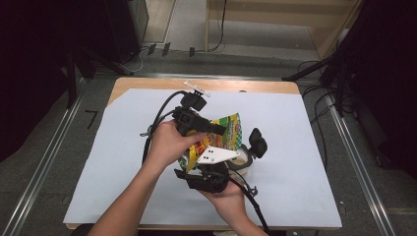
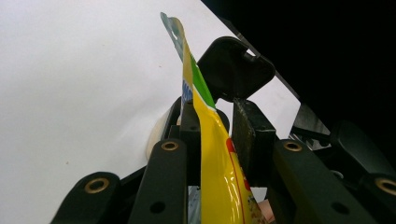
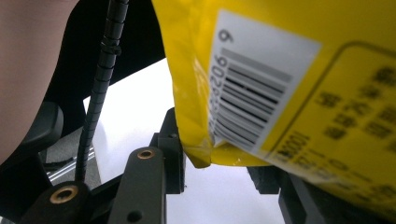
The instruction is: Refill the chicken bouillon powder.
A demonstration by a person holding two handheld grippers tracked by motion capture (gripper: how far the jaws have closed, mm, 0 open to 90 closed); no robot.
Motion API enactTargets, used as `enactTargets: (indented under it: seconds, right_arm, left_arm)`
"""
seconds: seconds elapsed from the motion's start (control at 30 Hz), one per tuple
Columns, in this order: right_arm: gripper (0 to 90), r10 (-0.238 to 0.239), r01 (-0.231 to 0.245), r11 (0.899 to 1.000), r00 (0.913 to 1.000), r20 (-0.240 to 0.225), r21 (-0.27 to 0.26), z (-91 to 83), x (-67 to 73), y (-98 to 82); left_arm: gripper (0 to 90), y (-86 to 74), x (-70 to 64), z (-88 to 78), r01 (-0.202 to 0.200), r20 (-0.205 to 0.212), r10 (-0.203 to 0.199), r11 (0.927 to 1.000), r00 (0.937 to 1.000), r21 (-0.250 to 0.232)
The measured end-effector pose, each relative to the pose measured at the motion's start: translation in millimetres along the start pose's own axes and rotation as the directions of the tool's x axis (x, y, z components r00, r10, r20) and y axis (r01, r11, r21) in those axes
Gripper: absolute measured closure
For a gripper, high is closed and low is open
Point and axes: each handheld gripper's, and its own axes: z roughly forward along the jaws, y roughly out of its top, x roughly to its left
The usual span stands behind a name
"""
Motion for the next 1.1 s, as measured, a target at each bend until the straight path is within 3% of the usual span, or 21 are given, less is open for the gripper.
enactTargets:
  seconds: [1.1]
  right_arm:
    - [64.2,0.010,-0.010,1.000,0.9999,0.001,0.002,0.5,1.0,-1.6]
  left_arm:
    - [74.6,-0.1,-1.8,1.7,-0.009,-0.008,0.010,0.9999,0.9999,0.014]
